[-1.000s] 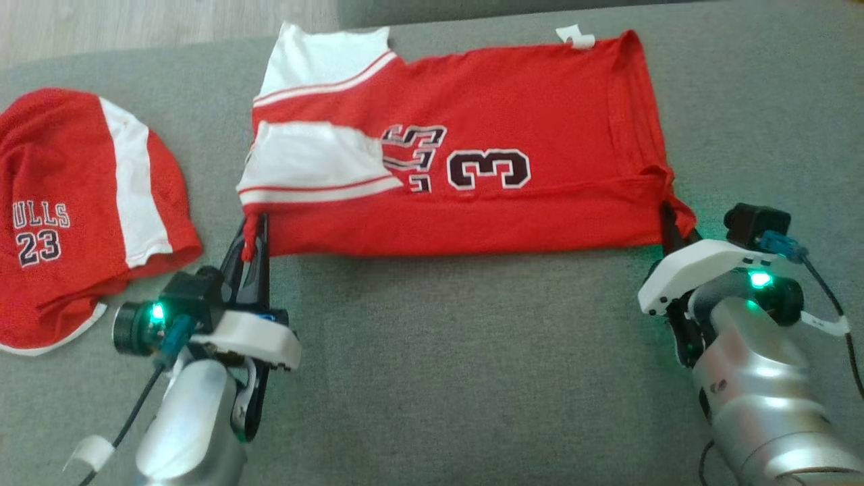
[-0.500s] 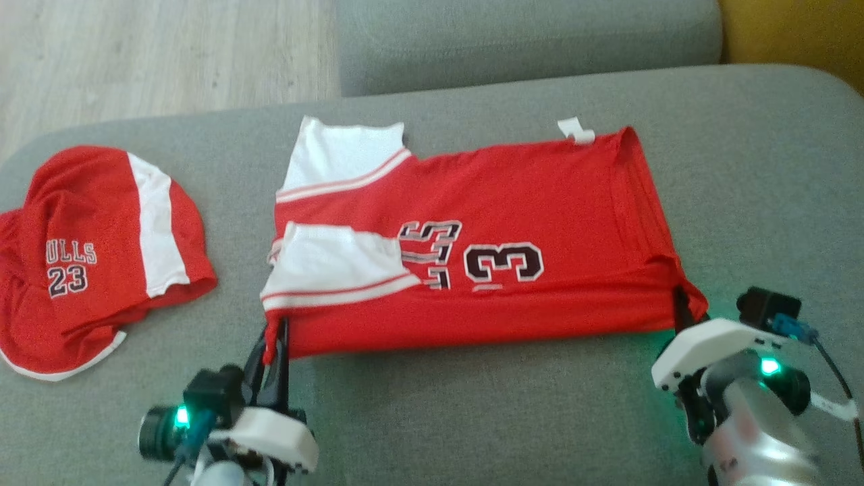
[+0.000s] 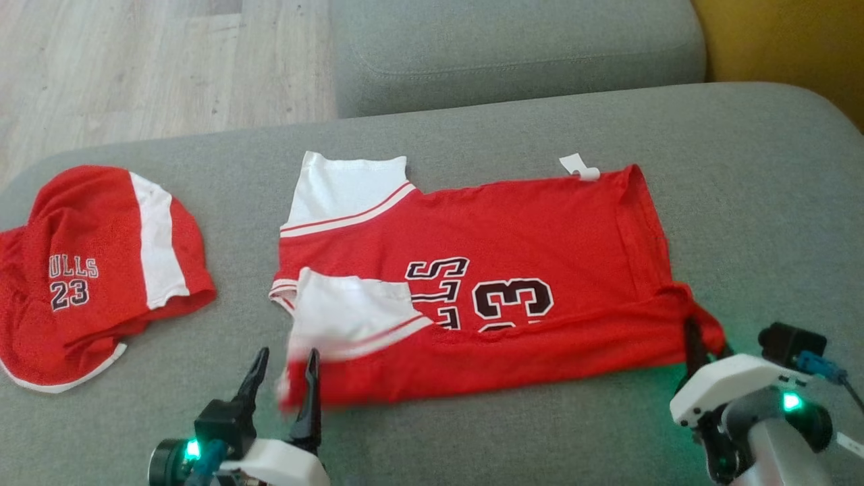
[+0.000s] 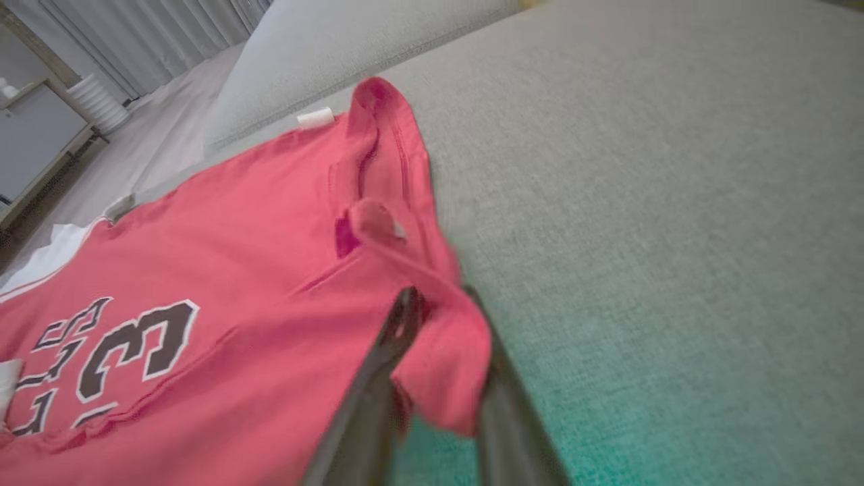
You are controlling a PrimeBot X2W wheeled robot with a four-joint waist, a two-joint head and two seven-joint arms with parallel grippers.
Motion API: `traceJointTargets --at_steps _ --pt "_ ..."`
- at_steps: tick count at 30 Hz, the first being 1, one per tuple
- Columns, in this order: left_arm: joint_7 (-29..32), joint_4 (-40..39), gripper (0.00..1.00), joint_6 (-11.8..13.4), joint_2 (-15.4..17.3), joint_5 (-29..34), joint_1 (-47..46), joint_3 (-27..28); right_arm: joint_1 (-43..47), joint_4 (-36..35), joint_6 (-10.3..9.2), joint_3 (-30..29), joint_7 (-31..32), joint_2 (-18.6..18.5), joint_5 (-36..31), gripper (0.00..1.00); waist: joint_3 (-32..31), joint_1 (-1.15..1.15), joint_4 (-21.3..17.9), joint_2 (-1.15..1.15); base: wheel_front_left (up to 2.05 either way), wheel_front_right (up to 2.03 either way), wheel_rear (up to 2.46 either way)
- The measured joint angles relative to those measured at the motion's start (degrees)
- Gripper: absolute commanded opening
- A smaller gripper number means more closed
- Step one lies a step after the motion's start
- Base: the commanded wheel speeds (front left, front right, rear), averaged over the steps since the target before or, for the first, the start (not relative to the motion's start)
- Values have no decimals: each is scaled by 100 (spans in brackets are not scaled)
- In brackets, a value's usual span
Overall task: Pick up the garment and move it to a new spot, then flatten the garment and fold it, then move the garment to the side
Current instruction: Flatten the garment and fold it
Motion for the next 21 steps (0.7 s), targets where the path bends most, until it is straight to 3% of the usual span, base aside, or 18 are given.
traceJointTargets --at_steps 5,14,21 --pt "-197 -130 100 54 5 1 -29 8 182 -848 0 25 -40 8 -231 100 93 0 -23 0 0 0 0" --pt "-610 -396 100 43 -31 29 -777 91 188 -2048 0 -280 -423 8 -42 100 421 1 -116 0 0 0 0" --pt "-372 -382 100 -436 353 63 -1683 96 -299 -2225 0 -140 -413 7 -66 100 850 1 -301 0 0 0 0"
